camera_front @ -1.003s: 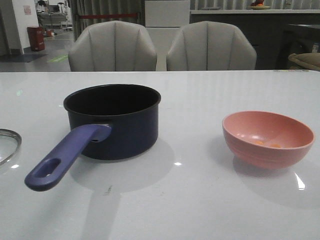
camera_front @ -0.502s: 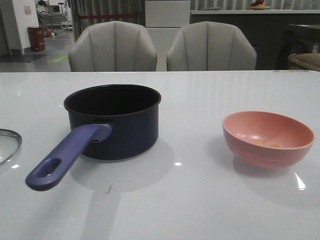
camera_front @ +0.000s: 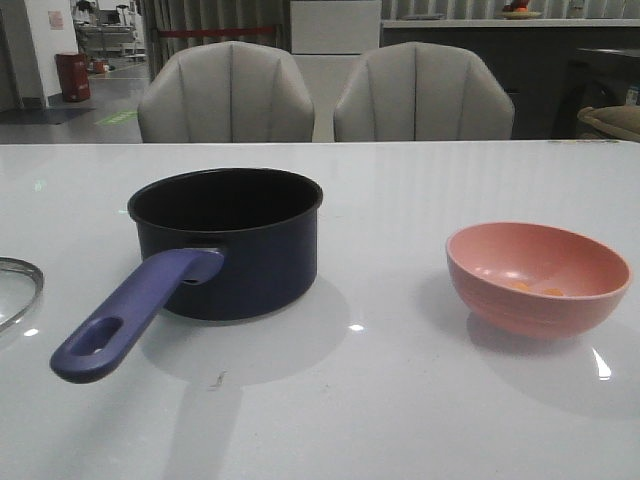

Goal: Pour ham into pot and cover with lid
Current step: 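Set the glass lid down beside the saucepan and release it, then lower the right gripper to the pink bowl rim and grasp it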

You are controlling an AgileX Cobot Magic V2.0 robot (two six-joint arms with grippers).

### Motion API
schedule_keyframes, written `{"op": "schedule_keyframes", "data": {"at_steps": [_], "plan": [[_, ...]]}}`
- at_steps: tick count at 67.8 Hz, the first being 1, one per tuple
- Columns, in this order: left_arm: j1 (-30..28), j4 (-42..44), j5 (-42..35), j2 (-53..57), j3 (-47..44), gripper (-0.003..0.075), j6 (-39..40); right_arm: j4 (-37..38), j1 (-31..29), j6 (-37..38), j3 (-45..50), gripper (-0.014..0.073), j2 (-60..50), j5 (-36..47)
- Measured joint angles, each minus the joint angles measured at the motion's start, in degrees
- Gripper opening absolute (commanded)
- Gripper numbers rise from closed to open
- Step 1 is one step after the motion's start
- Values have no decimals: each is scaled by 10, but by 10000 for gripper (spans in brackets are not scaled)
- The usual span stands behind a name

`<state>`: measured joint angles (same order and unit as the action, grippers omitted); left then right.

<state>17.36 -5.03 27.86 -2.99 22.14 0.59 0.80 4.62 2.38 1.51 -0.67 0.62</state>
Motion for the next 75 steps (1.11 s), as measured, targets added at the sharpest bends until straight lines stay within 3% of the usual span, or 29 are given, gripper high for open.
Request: {"op": "schedule_keyframes", "data": {"at_steps": [10,23,40,47,61,75], "plan": [[8,0,-1,0,-1,603,0,-36,0,5,-24,145,15,-37],[8,0,-1,0,-1,603,0,-56,0,6,-89,145,114,-87],[8,0,-1,0,-1,603,0,-56,0,6,-94,148,183,-80],[8,0,-1,0,-1,603,0,-57,0,6,-107,211,207,-90],[8,0,-1,0,-1,603,0,-67,0,6,-169,468,309,-131],[8,0,-1,0,-1,603,0,-76,0,7,-236,495,458,-129]]}}
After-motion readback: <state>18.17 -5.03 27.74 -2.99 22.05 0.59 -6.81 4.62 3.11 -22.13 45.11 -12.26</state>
